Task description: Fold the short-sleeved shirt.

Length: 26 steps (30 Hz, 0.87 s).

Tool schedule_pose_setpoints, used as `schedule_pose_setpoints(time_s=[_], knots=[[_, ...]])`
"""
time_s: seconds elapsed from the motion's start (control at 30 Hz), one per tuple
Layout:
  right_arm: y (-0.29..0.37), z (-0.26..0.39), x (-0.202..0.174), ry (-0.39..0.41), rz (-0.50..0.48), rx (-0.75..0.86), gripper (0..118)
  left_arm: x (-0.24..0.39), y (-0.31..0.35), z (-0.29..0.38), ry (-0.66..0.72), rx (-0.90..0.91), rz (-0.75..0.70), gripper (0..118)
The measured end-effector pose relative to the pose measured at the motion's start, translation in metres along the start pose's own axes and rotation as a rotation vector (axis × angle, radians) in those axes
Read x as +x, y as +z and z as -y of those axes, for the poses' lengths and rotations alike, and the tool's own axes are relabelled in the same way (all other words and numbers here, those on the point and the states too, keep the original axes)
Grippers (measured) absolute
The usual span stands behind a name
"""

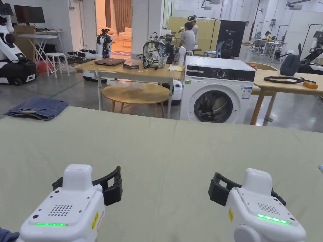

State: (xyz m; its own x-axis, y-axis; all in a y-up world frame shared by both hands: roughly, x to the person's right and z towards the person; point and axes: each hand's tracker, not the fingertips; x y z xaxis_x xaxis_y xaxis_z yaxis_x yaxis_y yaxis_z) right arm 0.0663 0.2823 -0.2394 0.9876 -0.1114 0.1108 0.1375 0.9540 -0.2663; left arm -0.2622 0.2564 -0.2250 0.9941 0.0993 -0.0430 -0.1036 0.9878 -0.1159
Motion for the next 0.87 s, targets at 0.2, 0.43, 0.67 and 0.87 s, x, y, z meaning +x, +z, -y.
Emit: schedule_pose_setpoints(time_s=[0.2, 0.43, 0.67, 0.87], knots=[[-0.004, 0.003, 0.007, -0.045, -0.007, -0.036, 105, 0.001, -0.002, 0.004, -0.019, -0.009, 0.004, 88], [-0.012, 0.007, 0.01, -0.049, 0.013, -0.055, 105, 0.002, -0.001, 0.006, -0.019, -0.013, 0.012, 88], [-0.009, 0.011, 0.002, 0.014, -0.002, -0.032, 105, 0.003, 0.0, 0.007, -0.012, -0.025, 0.015, 88], [-0.007, 0.008, 0.001, 0.018, 0.008, -0.043, 105, 0.002, 0.0, 0.01, -0.015, -0.036, 0.02, 88]])
